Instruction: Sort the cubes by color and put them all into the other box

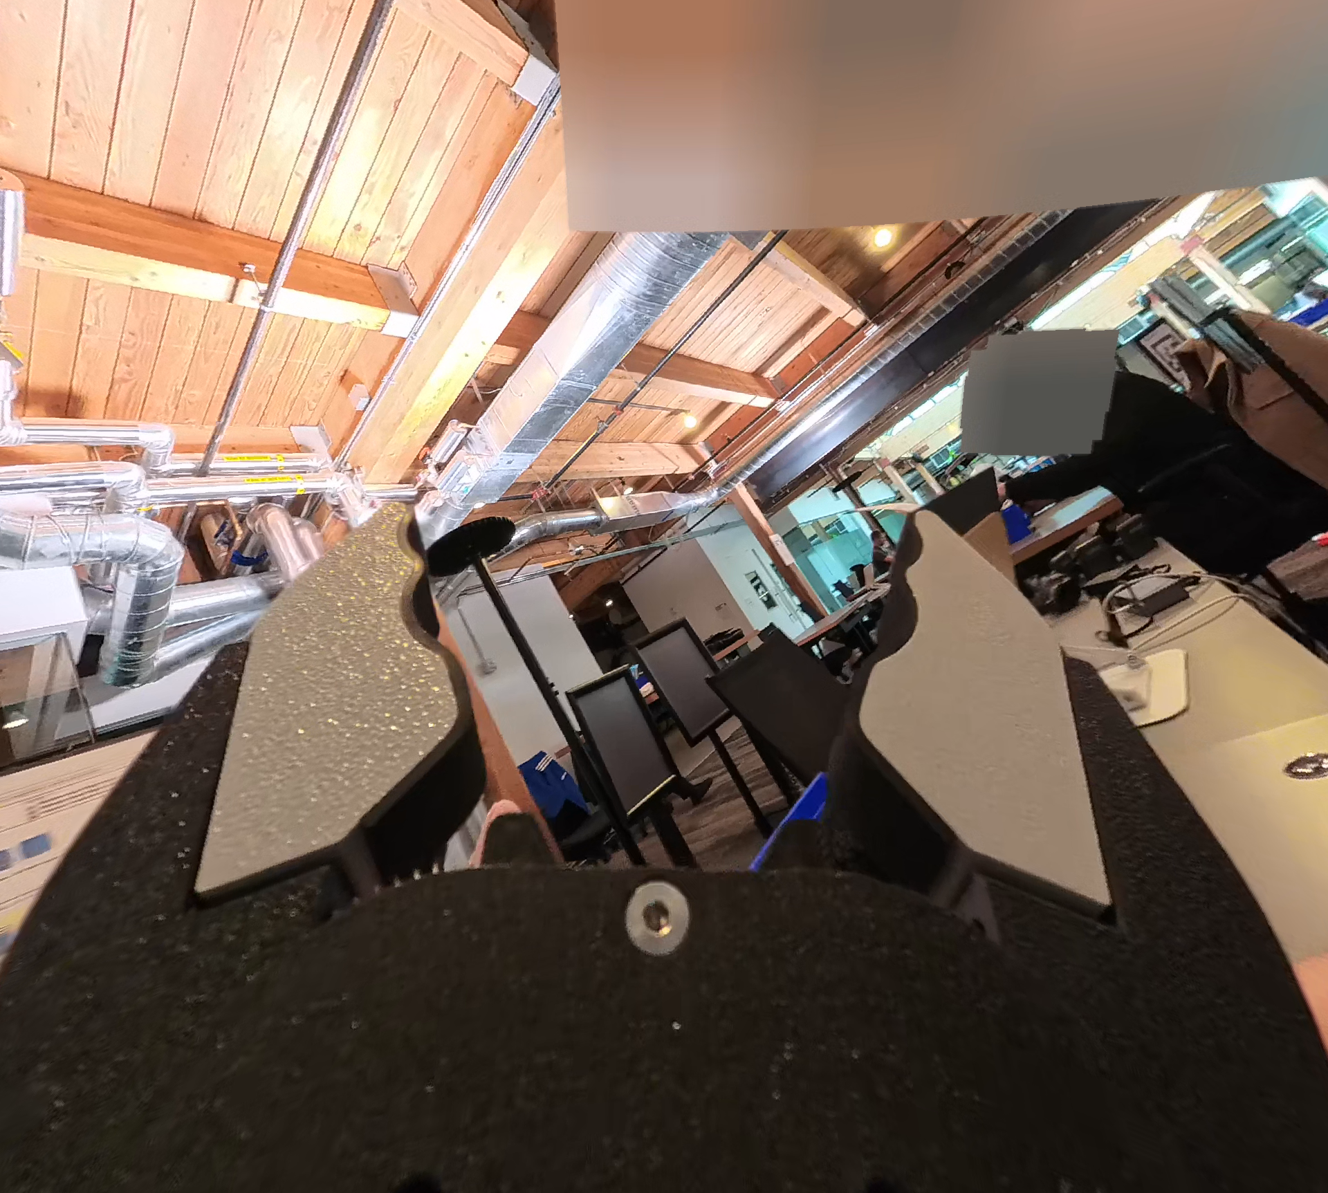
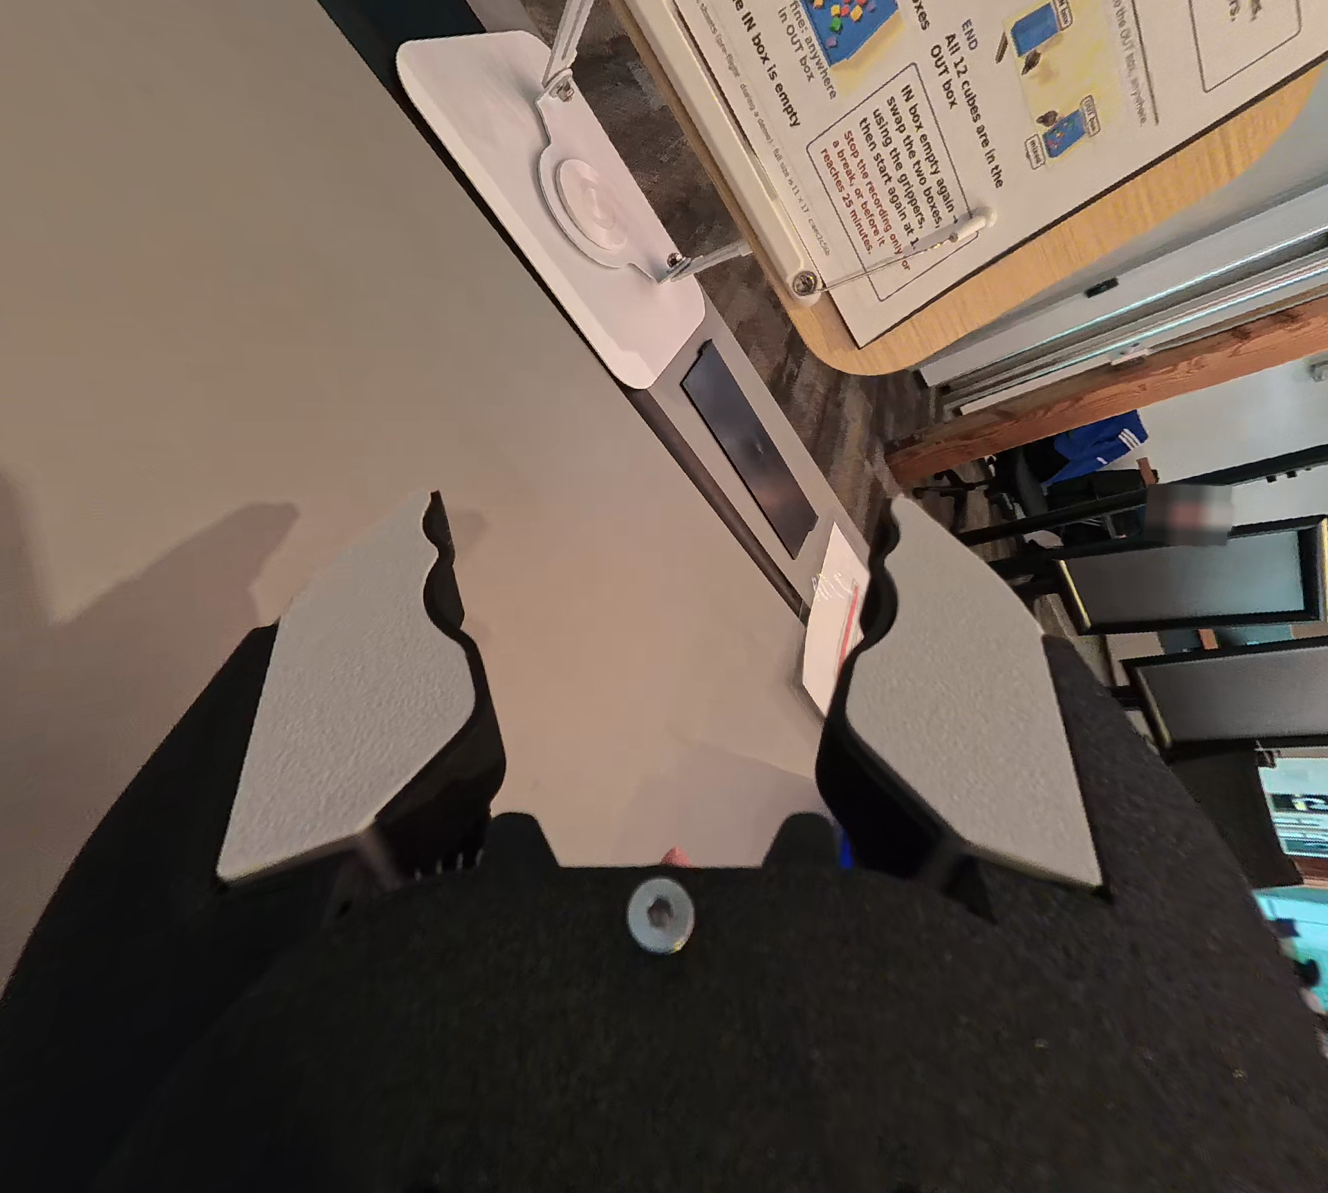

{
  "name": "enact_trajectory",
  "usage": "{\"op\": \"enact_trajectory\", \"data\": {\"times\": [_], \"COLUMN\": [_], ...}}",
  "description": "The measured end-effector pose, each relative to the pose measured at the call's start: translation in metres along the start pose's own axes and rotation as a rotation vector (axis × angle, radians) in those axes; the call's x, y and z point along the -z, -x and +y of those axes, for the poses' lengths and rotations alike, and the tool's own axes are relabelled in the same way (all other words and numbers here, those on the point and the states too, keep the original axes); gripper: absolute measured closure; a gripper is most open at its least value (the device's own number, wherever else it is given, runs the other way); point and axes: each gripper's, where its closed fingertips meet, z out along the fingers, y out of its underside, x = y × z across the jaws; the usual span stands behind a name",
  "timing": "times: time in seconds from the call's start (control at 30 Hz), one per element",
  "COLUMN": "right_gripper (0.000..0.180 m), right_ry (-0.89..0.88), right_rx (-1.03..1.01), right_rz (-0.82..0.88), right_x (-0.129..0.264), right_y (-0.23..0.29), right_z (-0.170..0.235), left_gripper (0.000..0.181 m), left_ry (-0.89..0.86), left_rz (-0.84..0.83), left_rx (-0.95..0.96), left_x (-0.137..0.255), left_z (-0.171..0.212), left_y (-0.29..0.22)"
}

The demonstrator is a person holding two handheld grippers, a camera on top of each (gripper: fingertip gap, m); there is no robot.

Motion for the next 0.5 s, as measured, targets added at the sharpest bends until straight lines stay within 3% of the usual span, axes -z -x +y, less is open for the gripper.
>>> {"op": "enact_trajectory", "data": {"times": [0.1, 0.23, 0.37, 0.5], "right_gripper": [0.071, 0.07, 0.073, 0.082], "right_ry": [0.01, 0.043, 0.04, -0.054], "right_rx": [-0.051, -0.15, -0.302, -0.461], "right_rz": [-0.005, 0.018, -0.028, -0.076], "right_x": [-0.007, -0.021, -0.03, -0.028], "right_y": [-0.012, -0.038, -0.056, -0.075], "right_z": [0.011, 0.038, 0.06, 0.065], "left_gripper": [0.062, 0.065, 0.07, 0.076], "left_ry": [0.032, 0.186, 0.462, 0.687], "left_rz": [-0.078, -0.255, -0.418, -0.504], "left_rx": [-0.044, -0.056, 0.033, 0.205], "left_x": [0.005, 0.026, 0.07, 0.119], "left_z": [0.001, 0.025, 0.091, 0.16], "left_y": [0.03, 0.106, 0.18, 0.212]}}
